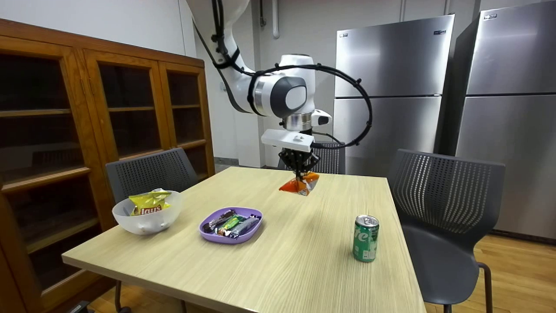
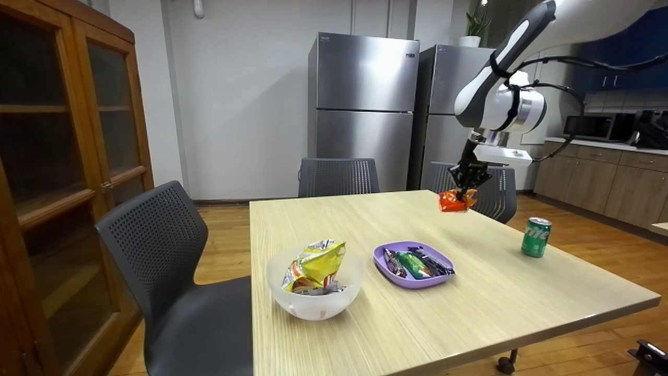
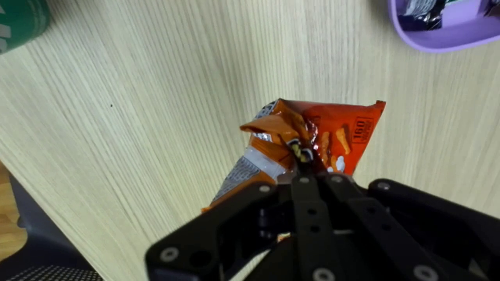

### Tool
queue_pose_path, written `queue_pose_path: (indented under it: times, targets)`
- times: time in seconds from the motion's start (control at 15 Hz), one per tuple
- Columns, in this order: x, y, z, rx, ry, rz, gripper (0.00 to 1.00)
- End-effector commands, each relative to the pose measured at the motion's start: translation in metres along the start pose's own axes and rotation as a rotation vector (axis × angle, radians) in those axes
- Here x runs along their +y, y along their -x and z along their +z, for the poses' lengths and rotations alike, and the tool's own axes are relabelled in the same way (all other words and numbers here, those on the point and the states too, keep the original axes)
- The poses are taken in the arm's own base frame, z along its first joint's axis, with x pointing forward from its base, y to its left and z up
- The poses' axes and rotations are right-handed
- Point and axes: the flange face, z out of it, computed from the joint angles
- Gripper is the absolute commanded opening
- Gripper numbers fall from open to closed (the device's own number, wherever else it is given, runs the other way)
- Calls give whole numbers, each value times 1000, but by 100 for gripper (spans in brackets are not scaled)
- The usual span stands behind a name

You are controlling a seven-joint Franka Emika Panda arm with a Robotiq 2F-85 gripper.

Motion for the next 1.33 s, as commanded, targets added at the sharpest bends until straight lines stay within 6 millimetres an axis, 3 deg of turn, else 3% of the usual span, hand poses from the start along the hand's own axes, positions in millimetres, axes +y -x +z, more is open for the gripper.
queue_pose_path:
  times: [0.0, 0.47, 1.27]
  targets:
    - [-29, 33, -29, 17, -43, -129, 0]
    - [-87, 62, -38, 32, -125, -319, 0]
    - [-173, 71, -26, 35, -262, -571, 0]
